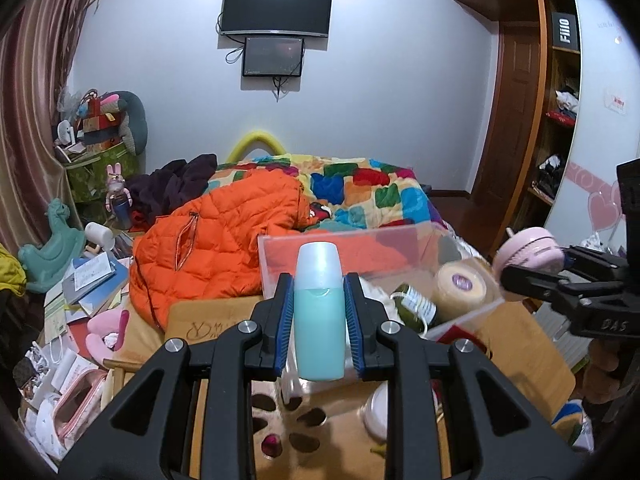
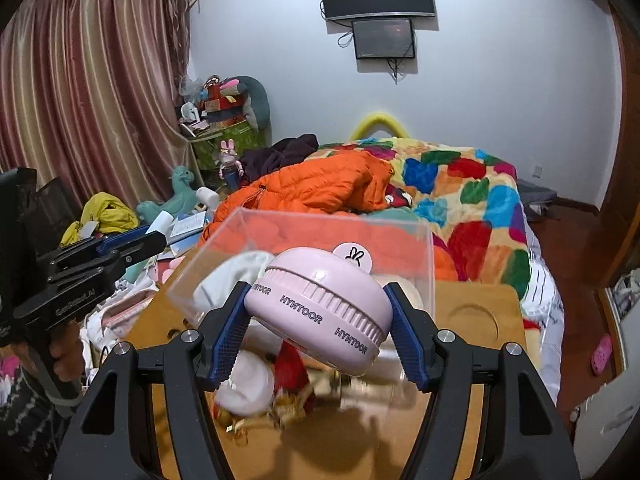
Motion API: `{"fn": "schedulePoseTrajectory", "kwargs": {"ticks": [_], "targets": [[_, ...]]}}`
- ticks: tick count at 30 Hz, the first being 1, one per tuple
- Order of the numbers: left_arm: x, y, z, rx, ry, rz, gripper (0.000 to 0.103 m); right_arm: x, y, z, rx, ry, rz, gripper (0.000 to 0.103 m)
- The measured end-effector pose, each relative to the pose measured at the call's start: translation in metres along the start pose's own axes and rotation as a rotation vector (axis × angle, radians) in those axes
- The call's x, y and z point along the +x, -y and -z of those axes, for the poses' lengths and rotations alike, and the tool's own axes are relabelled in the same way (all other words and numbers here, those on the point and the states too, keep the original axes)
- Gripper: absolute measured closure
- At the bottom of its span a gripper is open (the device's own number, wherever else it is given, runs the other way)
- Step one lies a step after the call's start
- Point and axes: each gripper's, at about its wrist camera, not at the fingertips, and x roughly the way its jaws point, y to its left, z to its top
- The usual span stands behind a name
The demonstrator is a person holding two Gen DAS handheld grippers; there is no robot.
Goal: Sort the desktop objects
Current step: 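Carry the pink fan and mint-green bottle over the clear box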
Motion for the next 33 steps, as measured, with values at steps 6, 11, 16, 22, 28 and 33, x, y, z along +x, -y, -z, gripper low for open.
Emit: {"fn": "schedulePoseTrajectory", "kwargs": {"ticks": [6,11,16,22,28,33], "targets": [[0.012,0.001,-0.011,0.002,0.002,0.005,0.079,0.019,-0.002,-0.016,-0.030,-0.009,0.011,0.040],[0.033,0.002,-0.013,0.006,-0.025,0.011,0.079,0.040,-0.001,-0.023,-0.049,-0.032,0.026,0.040],[0.061,0.003,-0.010,0.010,-0.067,0.009,0.079,0.066,0.004,-0.026,-0.061,-0.068,0.044,0.040],[0.088,0.003,-0.006,0.012,-0.104,0.002,0.079,0.095,0.009,-0.029,-0.048,-0.105,0.071,0.040],[0.101,0.003,-0.001,-0.004,-0.105,0.006,0.079,0.118,0.002,-0.026,-0.037,-0.132,0.083,0.040],[0.105,0.005,0.004,0.005,-0.114,0.021,0.079,0.122,-0.002,-0.021,-0.064,-0.141,0.100,0.040]]}}
